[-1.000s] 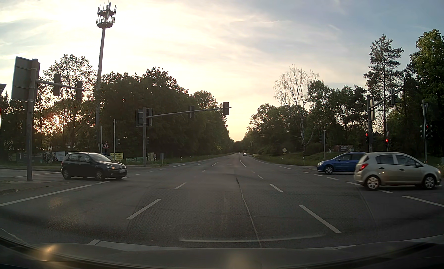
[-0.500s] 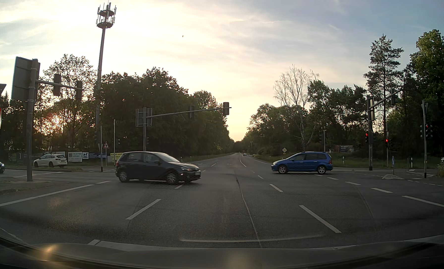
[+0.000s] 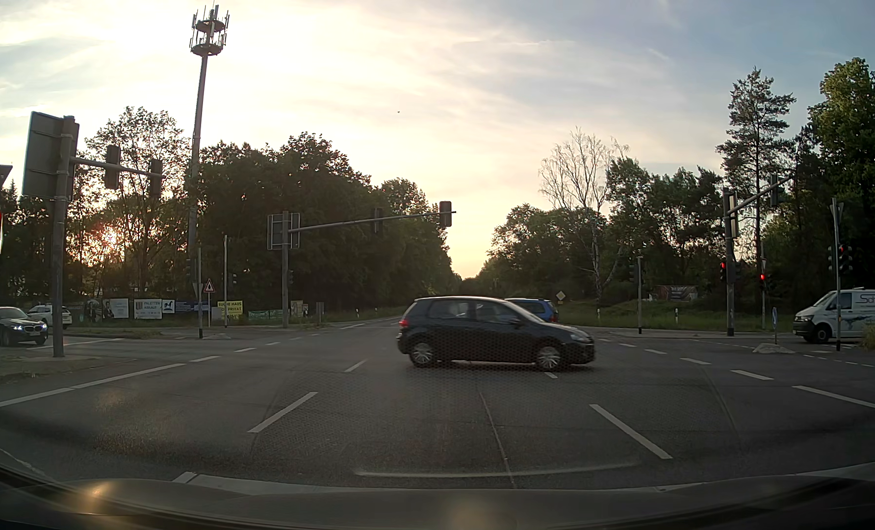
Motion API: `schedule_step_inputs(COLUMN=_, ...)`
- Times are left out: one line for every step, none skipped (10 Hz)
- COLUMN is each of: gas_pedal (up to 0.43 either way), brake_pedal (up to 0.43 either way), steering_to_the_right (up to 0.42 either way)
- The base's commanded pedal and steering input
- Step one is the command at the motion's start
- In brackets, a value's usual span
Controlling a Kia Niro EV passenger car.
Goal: Follow the waypoints while adhering to traffic rules and regulations
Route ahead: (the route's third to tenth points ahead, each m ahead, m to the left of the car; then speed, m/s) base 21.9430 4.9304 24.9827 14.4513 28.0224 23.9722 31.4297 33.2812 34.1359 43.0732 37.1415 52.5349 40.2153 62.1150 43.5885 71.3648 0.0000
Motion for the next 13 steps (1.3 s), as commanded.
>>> schedule_step_inputs(gas_pedal=0.0, brake_pedal=0.384, steering_to_the_right=0.001)
schedule_step_inputs(gas_pedal=0.0, brake_pedal=0.378, steering_to_the_right=0.001)
schedule_step_inputs(gas_pedal=0.0, brake_pedal=0.378, steering_to_the_right=0.001)
schedule_step_inputs(gas_pedal=0.0, brake_pedal=0.384, steering_to_the_right=0.001)
schedule_step_inputs(gas_pedal=0.0, brake_pedal=0.384, steering_to_the_right=0.001)
schedule_step_inputs(gas_pedal=0.0, brake_pedal=0.378, steering_to_the_right=0.0)
schedule_step_inputs(gas_pedal=0.0, brake_pedal=0.378, steering_to_the_right=0.001)
schedule_step_inputs(gas_pedal=0.0, brake_pedal=0.378, steering_to_the_right=0.001)
schedule_step_inputs(gas_pedal=0.0, brake_pedal=0.378, steering_to_the_right=0.001)
schedule_step_inputs(gas_pedal=0.0, brake_pedal=0.378, steering_to_the_right=0.001)
schedule_step_inputs(gas_pedal=0.0, brake_pedal=0.378, steering_to_the_right=0.001)
schedule_step_inputs(gas_pedal=0.0, brake_pedal=0.384, steering_to_the_right=0.001)
schedule_step_inputs(gas_pedal=0.0, brake_pedal=0.378, steering_to_the_right=0.001)
